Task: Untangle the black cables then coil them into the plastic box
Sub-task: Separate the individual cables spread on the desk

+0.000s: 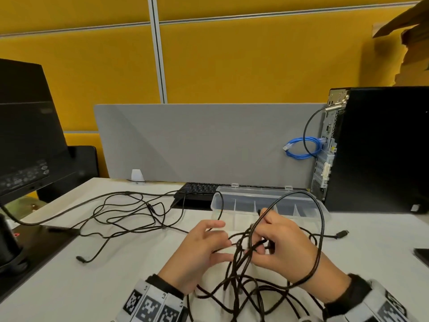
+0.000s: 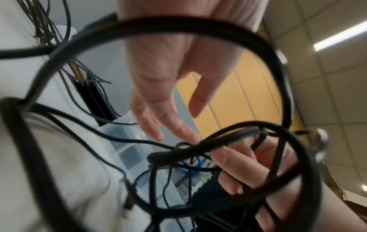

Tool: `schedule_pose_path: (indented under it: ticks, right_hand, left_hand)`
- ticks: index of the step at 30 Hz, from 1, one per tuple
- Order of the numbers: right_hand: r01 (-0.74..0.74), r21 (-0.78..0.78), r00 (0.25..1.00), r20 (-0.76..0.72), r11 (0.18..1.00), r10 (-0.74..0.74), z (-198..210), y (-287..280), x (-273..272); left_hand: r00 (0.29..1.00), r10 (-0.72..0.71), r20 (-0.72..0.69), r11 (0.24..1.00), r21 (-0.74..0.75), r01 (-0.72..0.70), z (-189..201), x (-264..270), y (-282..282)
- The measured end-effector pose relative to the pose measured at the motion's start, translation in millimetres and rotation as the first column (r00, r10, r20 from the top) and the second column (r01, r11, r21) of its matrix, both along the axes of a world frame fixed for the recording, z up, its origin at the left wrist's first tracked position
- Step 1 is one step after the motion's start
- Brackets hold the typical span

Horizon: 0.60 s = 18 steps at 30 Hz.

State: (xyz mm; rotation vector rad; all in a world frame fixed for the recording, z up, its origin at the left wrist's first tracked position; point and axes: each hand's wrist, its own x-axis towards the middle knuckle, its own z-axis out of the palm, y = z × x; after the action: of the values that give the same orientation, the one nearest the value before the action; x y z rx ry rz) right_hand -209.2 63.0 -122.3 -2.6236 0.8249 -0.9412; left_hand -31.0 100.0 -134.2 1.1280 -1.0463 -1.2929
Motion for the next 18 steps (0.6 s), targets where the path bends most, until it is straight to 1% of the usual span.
schedule_pose_path:
  ticks: [1, 3, 5, 7, 8, 12, 15, 17, 18]
  right_hand:
    - [-0.032, -0.025, 0.999, -0.023, 0.999, 0.031, -0.9, -0.9, -0.2]
    - [-0.071, -0.031, 0.997, -0.046, 0.997, 0.070, -3.2, -2.2, -0.2]
    - [-0.094, -0.034, 0.995, -0.049, 0.995, 0.092, -5.0, -3.0, -0.1]
    - [-0.117, -0.037, 0.992, -0.053, 0.992, 0.115, -7.0, -3.7, 0.1]
    - [-0.118, -0.042, 0.992, -0.051, 0.992, 0.116, -7.9, -4.7, -0.1]
    - [-0.085, -0.011, 0.996, 0.024, 0.996, 0.086, -6.2, -3.9, -2.0]
    - [-0.026, 0.009, 0.998, 0.065, 1.000, 0.025, -0.8, 0.7, -2.0]
    - [0.003, 0.038, 0.997, 0.077, 0.999, -0.006, 1.1, 1.7, -2.3]
    - [0.012, 0.058, 0.997, 0.079, 0.998, -0.017, 1.8, 1.7, -2.4]
  left_hand:
    - [1.000, -0.013, -0.002, 0.998, 0.053, 0.013, -2.4, -0.5, -1.0]
    - [0.996, -0.092, 0.012, 0.987, 0.131, 0.089, -4.2, -1.0, 0.1]
    - [0.982, -0.172, 0.073, 0.975, 0.153, 0.160, -6.2, -0.5, 0.2]
    - [0.967, -0.209, 0.146, 0.975, 0.103, 0.195, -6.9, -0.5, 0.6]
    - [0.966, -0.196, 0.169, 0.980, 0.063, 0.188, -7.0, -0.3, 0.2]
    - [0.971, -0.068, 0.231, 0.990, -0.104, 0.094, -4.6, 0.2, 0.8]
    - [0.966, 0.003, 0.260, 0.975, -0.214, 0.054, -3.9, 1.7, 1.4]
    - [0.968, 0.001, 0.250, 0.967, -0.246, 0.063, -3.2, 1.0, 1.9]
    - [0.976, -0.007, 0.220, 0.966, -0.249, 0.063, -2.6, 0.3, 2.0]
